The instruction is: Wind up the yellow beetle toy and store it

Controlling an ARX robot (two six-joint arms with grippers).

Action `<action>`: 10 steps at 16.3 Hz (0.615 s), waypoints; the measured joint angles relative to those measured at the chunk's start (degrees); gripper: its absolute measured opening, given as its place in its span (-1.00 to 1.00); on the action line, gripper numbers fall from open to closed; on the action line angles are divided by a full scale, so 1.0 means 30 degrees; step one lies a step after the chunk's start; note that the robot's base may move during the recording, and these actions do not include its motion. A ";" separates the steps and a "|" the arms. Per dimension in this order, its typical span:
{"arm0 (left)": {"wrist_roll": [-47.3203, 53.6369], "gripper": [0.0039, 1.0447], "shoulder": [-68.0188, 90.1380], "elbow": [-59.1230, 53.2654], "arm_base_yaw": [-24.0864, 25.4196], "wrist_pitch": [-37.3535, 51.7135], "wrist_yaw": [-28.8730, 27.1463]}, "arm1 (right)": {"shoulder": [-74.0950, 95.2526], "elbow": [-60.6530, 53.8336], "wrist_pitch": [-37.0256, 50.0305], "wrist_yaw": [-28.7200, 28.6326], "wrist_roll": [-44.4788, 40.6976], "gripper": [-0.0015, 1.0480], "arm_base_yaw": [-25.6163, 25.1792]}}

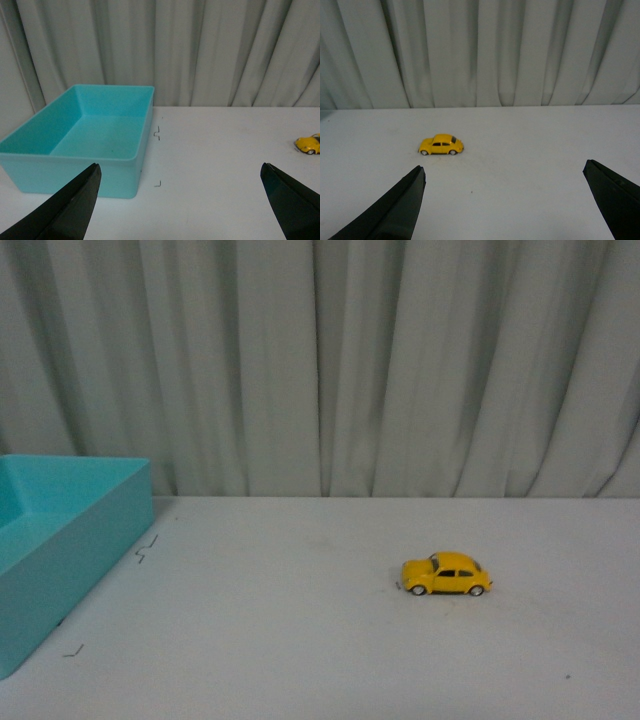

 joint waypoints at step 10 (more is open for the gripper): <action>0.0015 0.88 0.0007 0.0000 0.0000 -0.0029 0.0015 | 0.0000 0.0000 -0.0036 -0.0022 0.0007 0.87 0.0000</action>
